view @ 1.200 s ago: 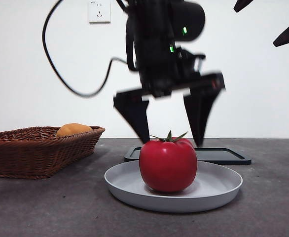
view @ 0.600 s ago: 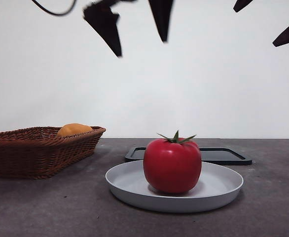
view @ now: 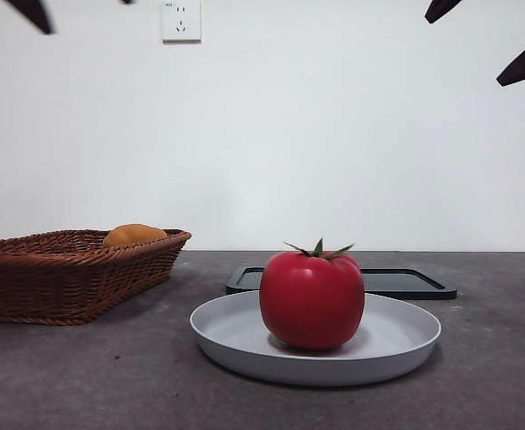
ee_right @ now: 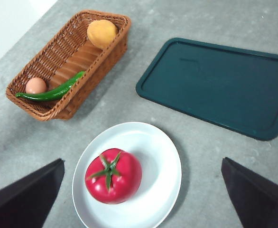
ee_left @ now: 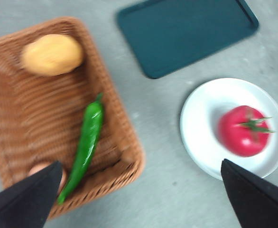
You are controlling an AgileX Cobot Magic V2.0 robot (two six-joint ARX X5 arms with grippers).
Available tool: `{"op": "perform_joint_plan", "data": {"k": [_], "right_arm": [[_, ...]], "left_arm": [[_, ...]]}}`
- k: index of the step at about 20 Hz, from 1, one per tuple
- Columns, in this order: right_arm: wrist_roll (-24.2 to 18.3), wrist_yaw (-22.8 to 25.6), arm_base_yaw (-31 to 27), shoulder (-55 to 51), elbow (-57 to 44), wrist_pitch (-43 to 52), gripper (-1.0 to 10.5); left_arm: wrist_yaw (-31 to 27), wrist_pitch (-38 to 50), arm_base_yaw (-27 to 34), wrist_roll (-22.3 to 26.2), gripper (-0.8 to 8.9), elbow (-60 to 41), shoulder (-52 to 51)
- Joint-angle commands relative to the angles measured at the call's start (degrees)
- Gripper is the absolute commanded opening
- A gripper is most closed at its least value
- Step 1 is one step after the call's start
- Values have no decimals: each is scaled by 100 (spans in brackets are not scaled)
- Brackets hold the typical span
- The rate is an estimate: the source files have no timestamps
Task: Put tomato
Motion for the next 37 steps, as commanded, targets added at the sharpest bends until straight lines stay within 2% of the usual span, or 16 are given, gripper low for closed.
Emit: {"op": "perform_joint_plan", "data": {"k": [1,5,7,8,14,19,24,27,29,37], "right_arm": [[63,-15,26,35,92,-4,636],[63,-17,26,35,92,-66,635],[63,-20,26,35,92,-72,636],[66,-20,26,35,92,-72,636],[238,-68,83,118,92,-81,614],[385,20,835,848,227,-98,589],[398,579,1690,2218,953,-289,589],[396,1228,2068,3156,1554,-758,590],[398,1464,2221,3716,1891,-1102,591],[461,1513,2623,4868,2170,-1165,607]], "left_arm": [[179,601,92,76,658,-1038,-837],[1279,1805,254,-35,658,-2865,-2323],[1637,2015,254,-326,658,-3412,-2688],[1805,1987,254,-321,658,-3563,-2778],[1843,2028,254,-315,658,-3681,-2815],[1843,2035,254,-315,658,-3681,-2815],[1843,2035,254,-315,658,-3681,-2815],[1843,2035,254,-315,658,-3679,-2815],[1843,2035,254,-315,658,-3679,-2815],[1843,2035,254,-315,658,-3681,-2815]]}}
